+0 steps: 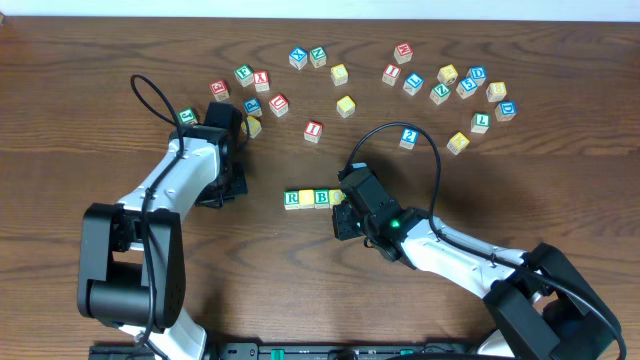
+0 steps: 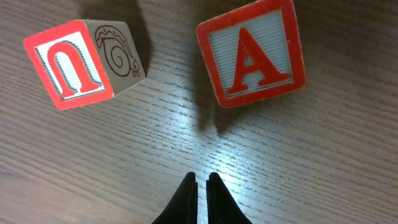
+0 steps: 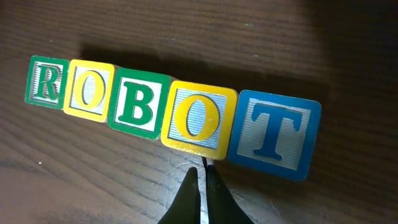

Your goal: Spell out ROBOT

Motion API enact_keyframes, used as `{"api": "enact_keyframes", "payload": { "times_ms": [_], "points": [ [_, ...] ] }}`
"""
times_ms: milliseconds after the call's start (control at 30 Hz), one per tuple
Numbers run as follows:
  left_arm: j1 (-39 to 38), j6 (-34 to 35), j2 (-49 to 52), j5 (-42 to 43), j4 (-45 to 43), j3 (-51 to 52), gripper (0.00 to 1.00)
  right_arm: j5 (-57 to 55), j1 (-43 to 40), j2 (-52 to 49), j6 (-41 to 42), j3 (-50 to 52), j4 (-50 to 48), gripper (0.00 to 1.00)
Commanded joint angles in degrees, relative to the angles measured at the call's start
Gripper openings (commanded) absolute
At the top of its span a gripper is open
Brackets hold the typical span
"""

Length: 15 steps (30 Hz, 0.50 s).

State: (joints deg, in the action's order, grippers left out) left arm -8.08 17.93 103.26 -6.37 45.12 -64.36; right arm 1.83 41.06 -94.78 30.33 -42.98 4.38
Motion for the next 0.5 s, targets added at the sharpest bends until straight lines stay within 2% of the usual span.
{"api": "enact_keyframes", "payload": {
  "times_ms": [0,467],
  "points": [
    [0.13,-0.72,-1.27,-0.76,0.17,-1.25,0.08,-0.83,-0.20,-0.52,-0.85,-0.20,-0.33,0.01],
    [0.13,-0.74,-1.27,-0.76,0.22,-1.25,0.08,1.22,-0.13,-0.55,-0.61,-0.20,0.13,0.01]
  ]
}}
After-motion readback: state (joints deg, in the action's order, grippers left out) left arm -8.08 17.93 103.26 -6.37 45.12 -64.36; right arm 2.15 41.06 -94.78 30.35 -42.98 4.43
